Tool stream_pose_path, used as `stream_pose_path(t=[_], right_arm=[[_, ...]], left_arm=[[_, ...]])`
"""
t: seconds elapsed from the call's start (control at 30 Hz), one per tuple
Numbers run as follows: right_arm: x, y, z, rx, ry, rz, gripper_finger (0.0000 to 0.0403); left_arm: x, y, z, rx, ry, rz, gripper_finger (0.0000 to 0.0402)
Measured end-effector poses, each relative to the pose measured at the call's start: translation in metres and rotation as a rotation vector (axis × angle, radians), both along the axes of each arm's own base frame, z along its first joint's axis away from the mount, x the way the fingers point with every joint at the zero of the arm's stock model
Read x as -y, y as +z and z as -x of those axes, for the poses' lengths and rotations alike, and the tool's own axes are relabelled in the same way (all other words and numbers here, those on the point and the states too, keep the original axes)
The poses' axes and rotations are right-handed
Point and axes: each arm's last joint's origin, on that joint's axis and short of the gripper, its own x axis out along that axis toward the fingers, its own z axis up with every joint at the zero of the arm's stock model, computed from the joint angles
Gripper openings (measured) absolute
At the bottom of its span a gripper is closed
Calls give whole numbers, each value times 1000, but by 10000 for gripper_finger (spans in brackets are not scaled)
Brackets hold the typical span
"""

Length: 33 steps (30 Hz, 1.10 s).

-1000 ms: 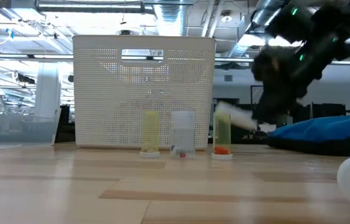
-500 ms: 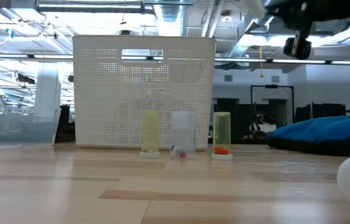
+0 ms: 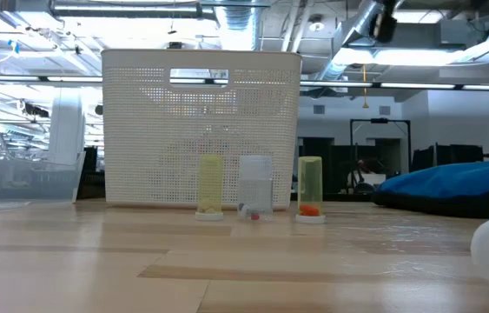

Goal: Pick & Place Medicine items
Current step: Put the top right rolled gauze into the transparent bin

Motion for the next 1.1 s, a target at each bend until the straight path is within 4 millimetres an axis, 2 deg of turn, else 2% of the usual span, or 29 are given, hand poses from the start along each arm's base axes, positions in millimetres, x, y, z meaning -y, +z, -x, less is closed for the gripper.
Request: stream_pose_path(t=[0.2,0.4,0.7,1.1], right_arm=[[0,27,-16,41,-6,118,14],[7,37,-35,37,-59,179,14],[13,47,-60,74,-44,196,14],[14,69,-62,137,-41,233,13]], left_arm=[[-1,-3,-18,-5,-35,-14,324],[7,-2,-18,-5,-104,-54,324],[7,-1,-18,-10,-76,-113,324],[7,-3,-18,-26,-71,-119,324]])
